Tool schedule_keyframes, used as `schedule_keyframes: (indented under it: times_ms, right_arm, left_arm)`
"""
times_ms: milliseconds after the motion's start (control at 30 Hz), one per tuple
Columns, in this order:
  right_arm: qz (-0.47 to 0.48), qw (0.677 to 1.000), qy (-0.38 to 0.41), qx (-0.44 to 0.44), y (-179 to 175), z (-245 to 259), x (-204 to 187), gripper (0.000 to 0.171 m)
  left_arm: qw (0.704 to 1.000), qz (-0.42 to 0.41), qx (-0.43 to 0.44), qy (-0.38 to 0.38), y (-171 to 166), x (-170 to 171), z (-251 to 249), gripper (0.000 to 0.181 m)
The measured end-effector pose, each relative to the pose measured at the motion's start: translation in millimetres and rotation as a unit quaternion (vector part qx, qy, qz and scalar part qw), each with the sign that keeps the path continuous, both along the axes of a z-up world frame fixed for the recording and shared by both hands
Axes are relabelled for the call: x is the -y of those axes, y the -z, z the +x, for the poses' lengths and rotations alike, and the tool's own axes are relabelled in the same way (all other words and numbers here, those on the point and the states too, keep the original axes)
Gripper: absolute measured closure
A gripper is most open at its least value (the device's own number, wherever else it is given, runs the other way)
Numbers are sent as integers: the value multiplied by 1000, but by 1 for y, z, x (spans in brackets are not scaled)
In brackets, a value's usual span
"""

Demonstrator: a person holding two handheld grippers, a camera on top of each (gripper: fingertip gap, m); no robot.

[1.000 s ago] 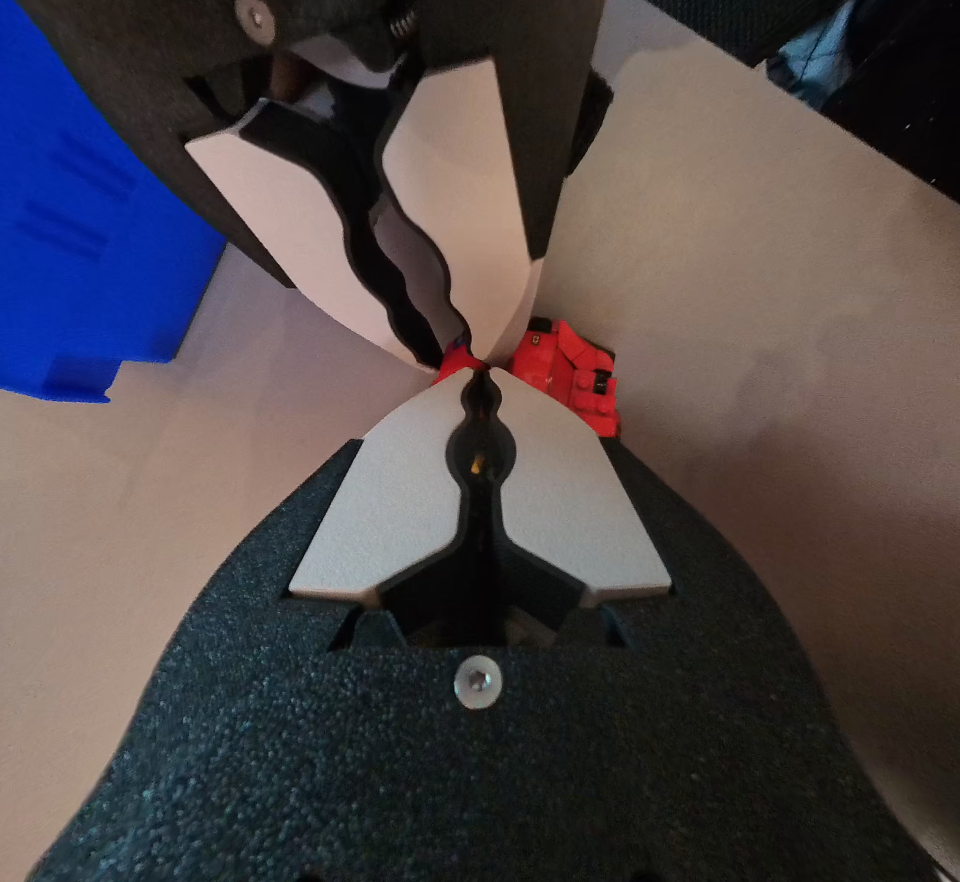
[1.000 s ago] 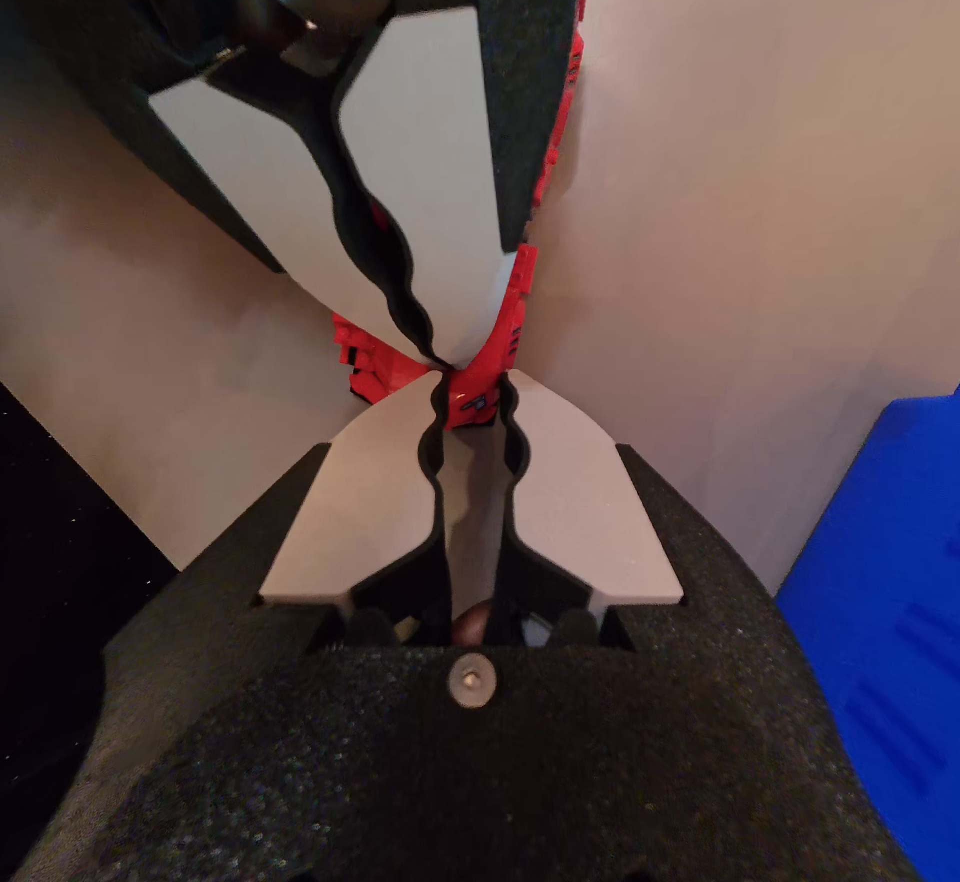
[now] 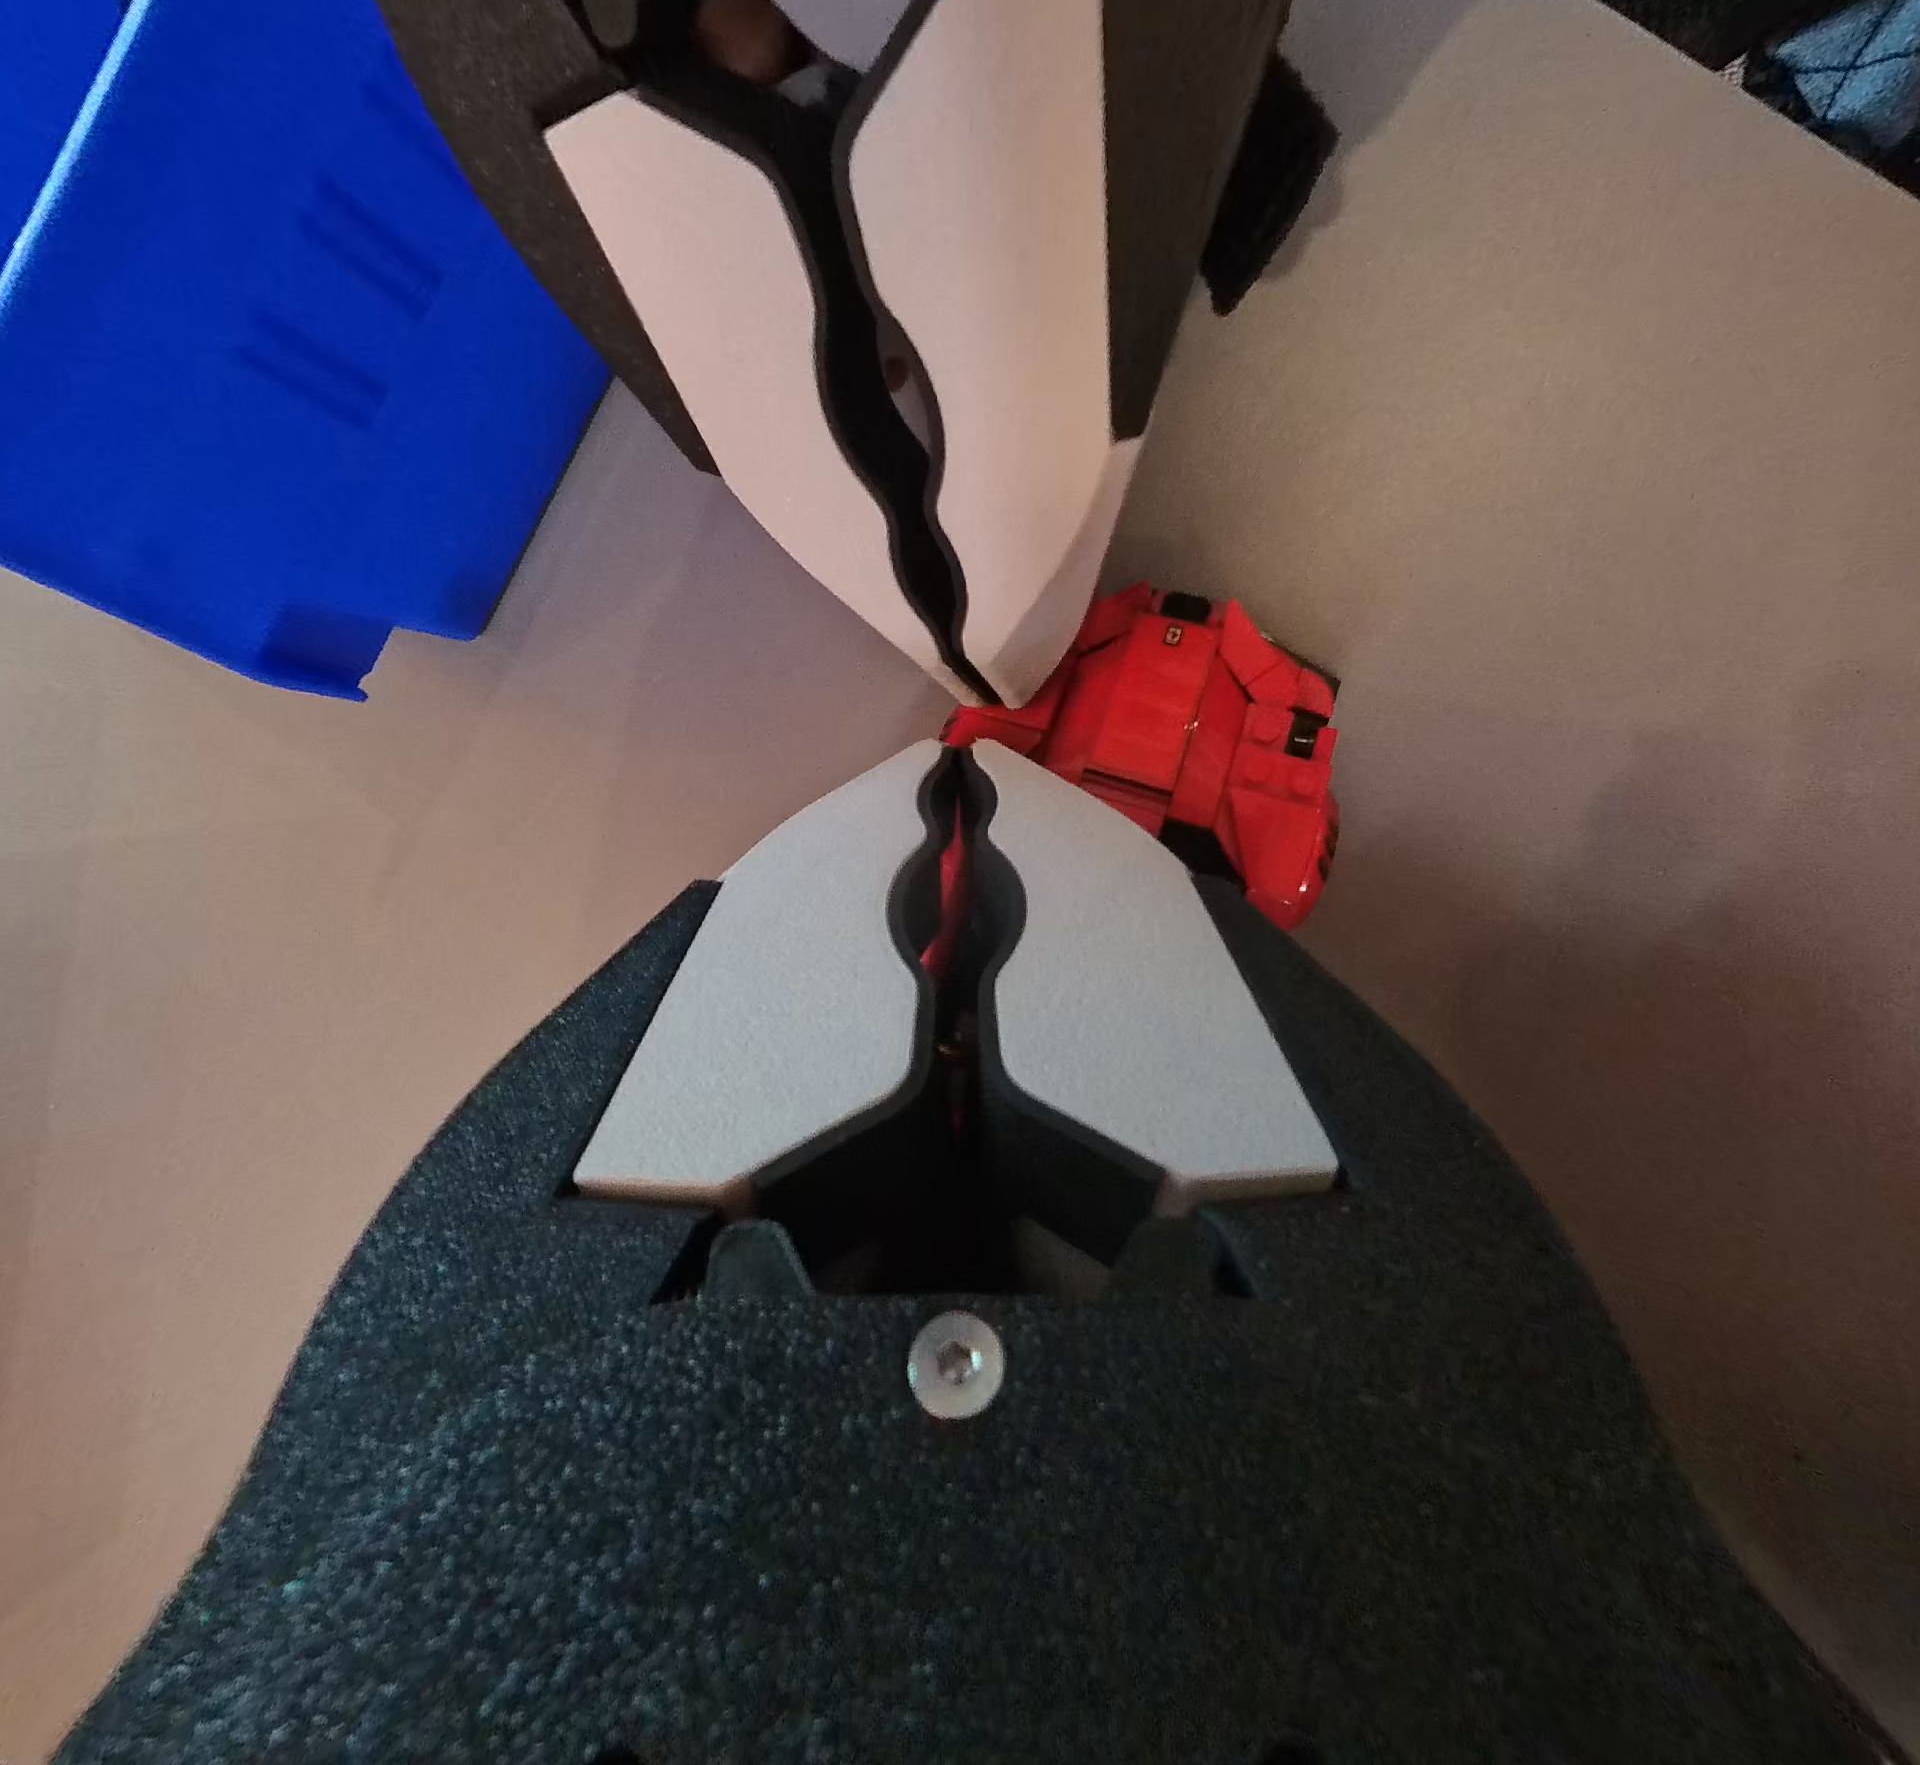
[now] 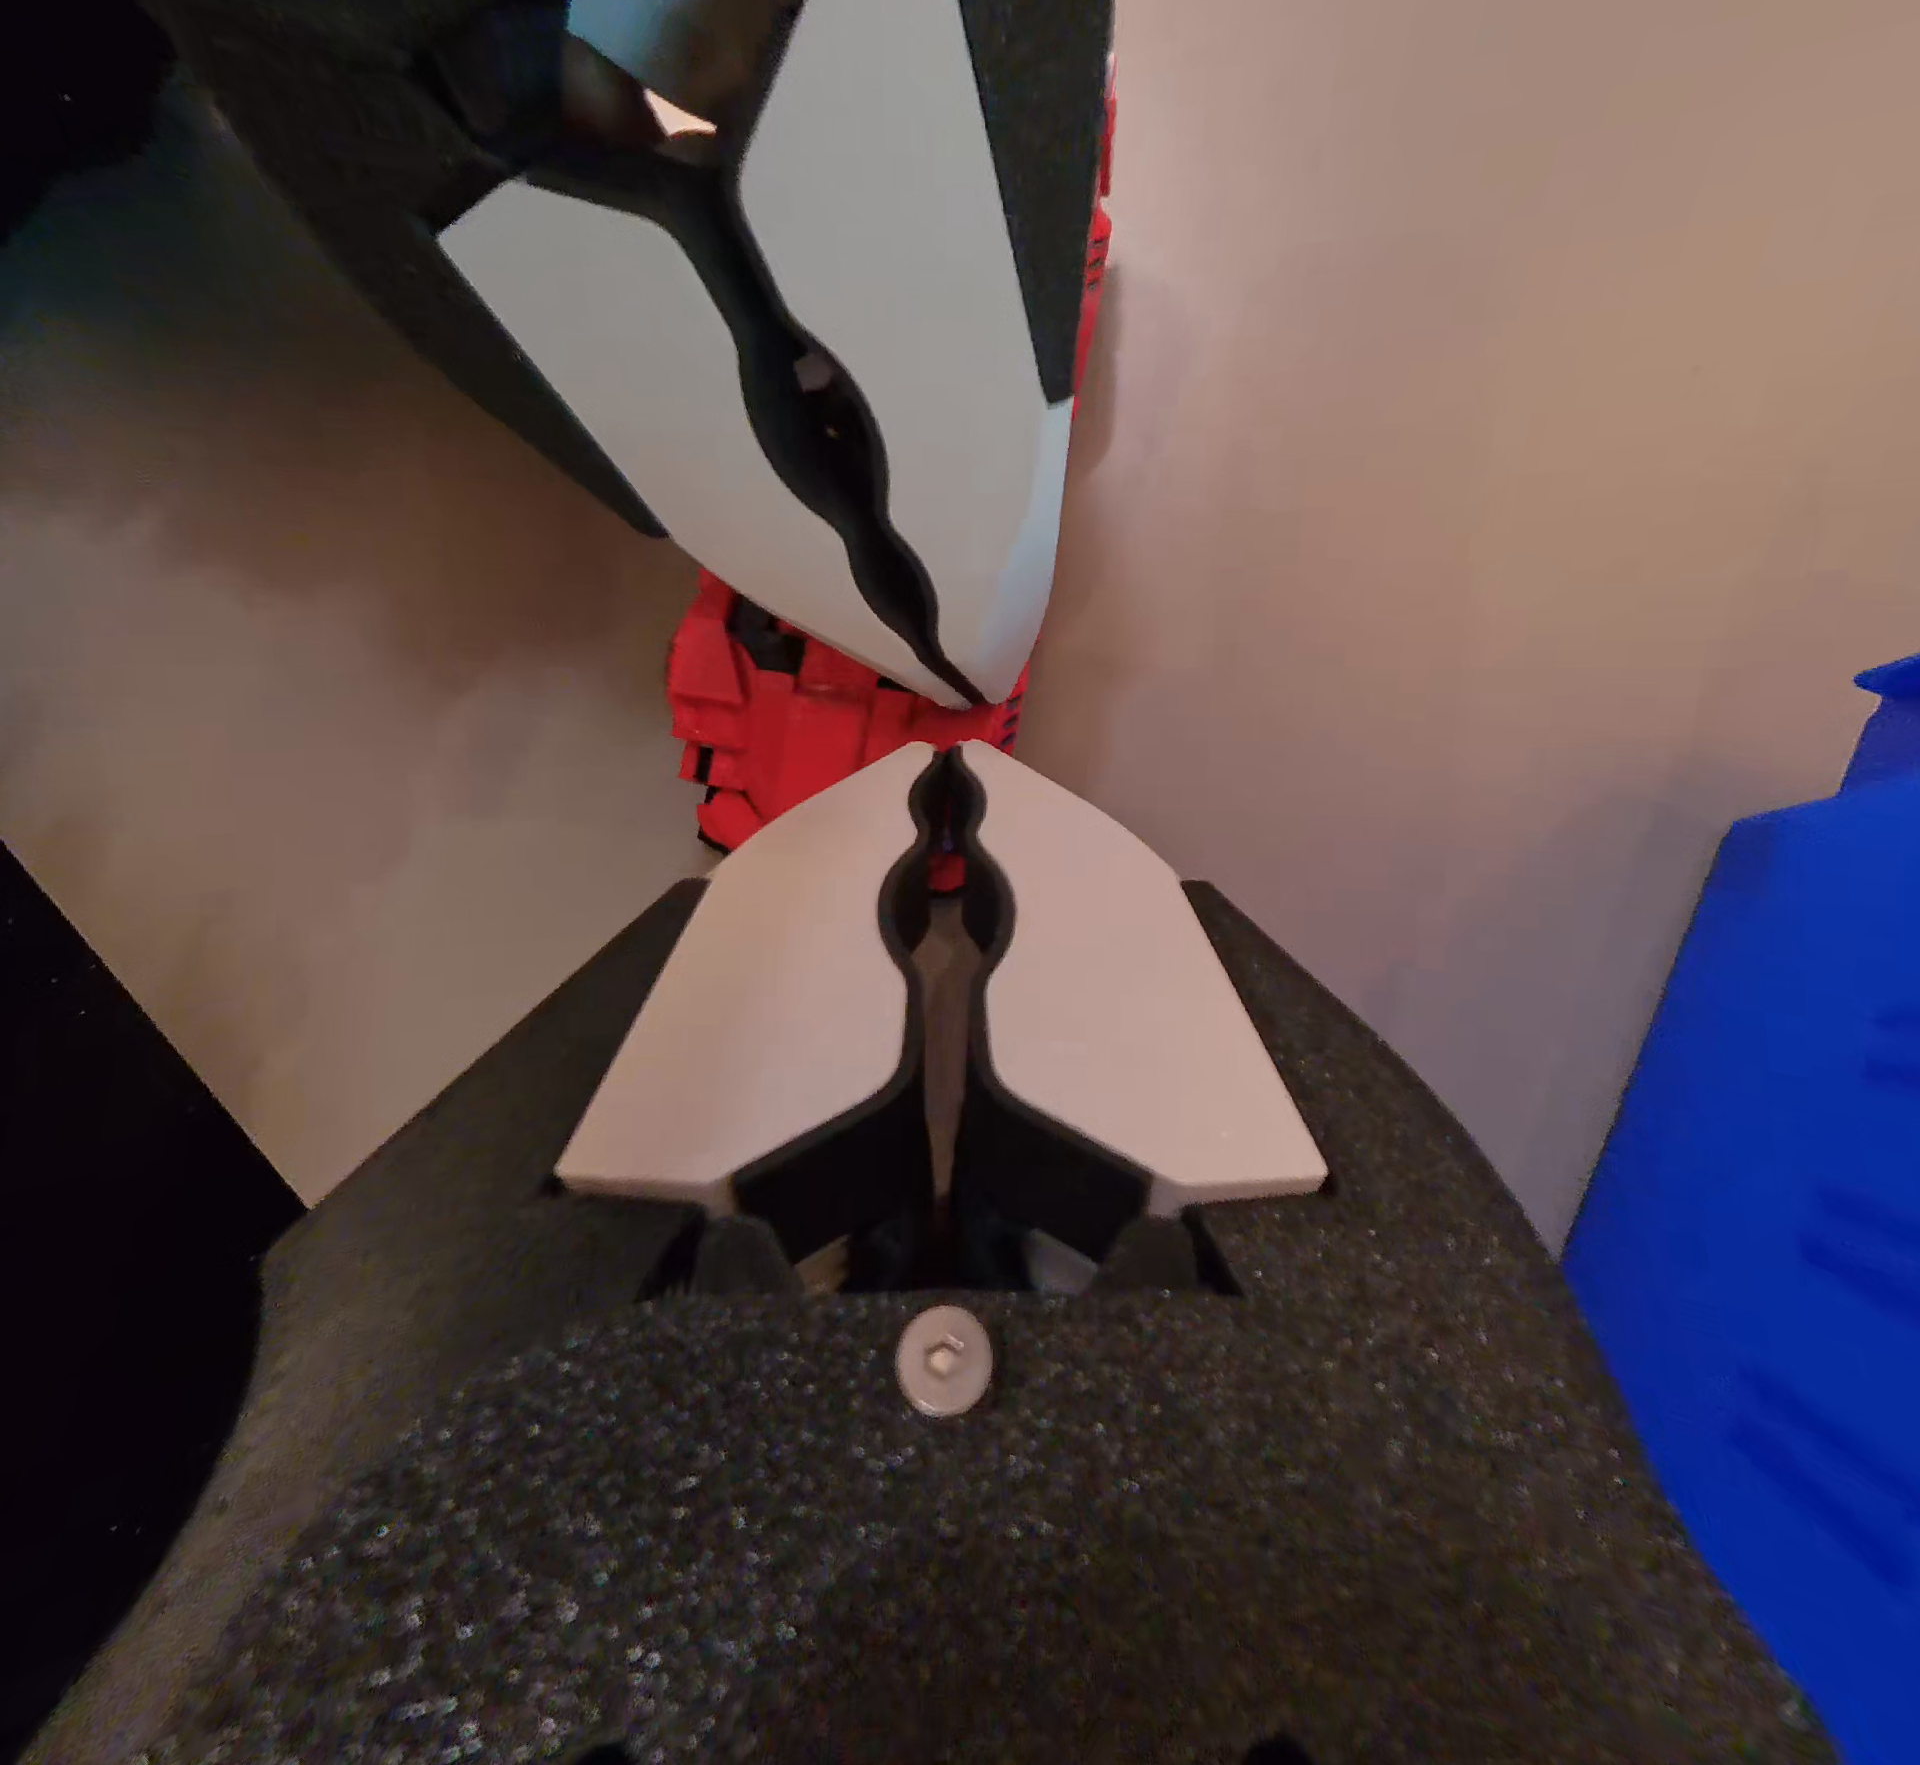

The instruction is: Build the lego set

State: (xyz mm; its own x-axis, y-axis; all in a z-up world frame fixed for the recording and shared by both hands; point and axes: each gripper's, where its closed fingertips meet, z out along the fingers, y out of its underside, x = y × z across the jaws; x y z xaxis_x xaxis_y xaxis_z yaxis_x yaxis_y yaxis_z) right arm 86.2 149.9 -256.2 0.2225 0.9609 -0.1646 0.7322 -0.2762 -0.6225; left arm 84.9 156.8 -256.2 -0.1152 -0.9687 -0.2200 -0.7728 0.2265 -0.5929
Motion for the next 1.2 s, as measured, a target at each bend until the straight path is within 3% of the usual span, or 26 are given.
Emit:
schedule_keyframes:
  times_ms: [367, 667, 1200]
  right_arm:
    - [53, 999, 6, 7, 0, -7, 0, 171]
    - [93, 988, 40, -113, -1, -8, 0, 171]
    - [128, 979, 59, -148, 0, -8, -1, 170]
  left_arm:
    - [1000, 11, 1, -5, 0, 0, 0, 181]
    - [1000, 15, 4, -6, 0, 0, 0, 181]
    - [1000, 17, 3, -8, 0, 0, 0, 181]
